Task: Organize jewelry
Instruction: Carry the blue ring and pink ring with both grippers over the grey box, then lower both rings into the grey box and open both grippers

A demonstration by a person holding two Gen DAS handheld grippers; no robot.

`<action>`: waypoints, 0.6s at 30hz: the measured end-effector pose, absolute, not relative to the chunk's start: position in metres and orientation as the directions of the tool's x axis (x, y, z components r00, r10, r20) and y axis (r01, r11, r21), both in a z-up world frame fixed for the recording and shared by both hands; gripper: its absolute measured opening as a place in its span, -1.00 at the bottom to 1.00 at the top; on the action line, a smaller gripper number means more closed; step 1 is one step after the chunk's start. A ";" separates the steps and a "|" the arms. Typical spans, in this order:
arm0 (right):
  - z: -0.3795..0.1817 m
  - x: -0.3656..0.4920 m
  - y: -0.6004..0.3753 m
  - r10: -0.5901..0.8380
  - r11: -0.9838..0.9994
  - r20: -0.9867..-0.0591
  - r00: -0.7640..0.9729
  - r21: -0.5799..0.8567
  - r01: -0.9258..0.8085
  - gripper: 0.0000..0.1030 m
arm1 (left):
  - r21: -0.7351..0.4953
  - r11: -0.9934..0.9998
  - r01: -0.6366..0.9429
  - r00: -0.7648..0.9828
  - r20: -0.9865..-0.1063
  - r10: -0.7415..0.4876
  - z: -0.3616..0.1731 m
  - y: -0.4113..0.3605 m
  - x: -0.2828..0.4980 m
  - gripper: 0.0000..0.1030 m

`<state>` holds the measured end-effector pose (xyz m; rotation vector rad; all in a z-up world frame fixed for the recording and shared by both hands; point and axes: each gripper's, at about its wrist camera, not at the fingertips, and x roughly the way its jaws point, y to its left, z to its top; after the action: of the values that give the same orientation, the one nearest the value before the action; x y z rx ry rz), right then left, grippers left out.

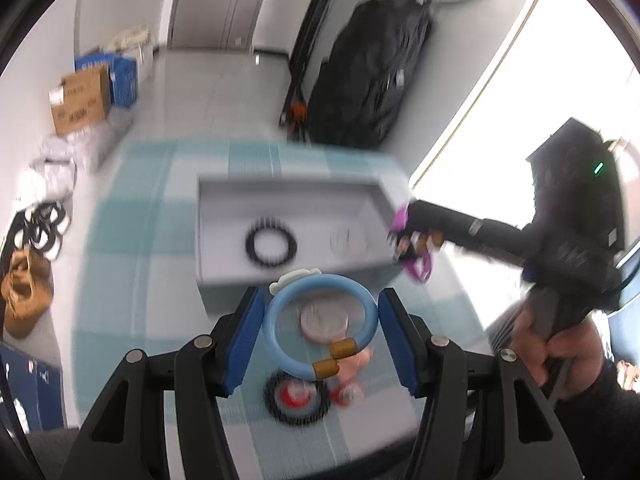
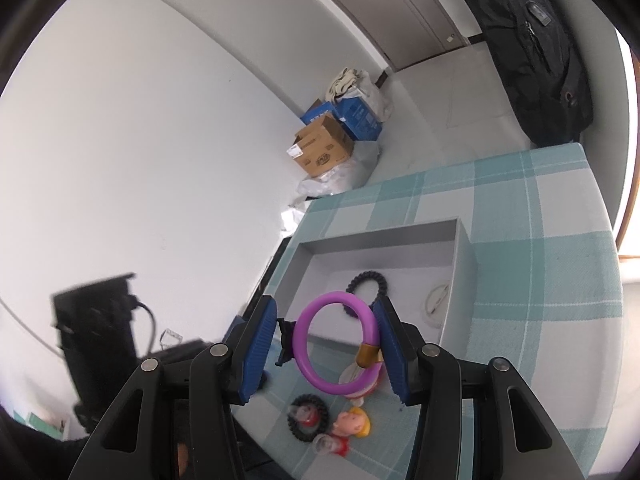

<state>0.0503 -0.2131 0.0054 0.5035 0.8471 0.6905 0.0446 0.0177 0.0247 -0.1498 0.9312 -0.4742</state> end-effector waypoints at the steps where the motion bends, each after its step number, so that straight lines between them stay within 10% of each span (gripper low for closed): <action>1: 0.006 0.052 -0.214 0.724 0.677 -0.502 0.474 0.651 -0.345 -0.05 | -0.317 0.890 0.328 0.520 -0.726 -0.451 0.029 0.017 0.049 0.05; 18: -0.004 0.094 -0.218 0.695 0.696 -0.506 0.512 0.654 -0.298 -0.05 | -0.343 0.882 0.322 0.507 -0.725 -0.467 0.019 0.010 0.106 0.05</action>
<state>0.0944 -0.2175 -0.0036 0.5331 0.8350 0.6323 0.1064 0.0100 0.0193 -0.1715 0.9238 -0.4785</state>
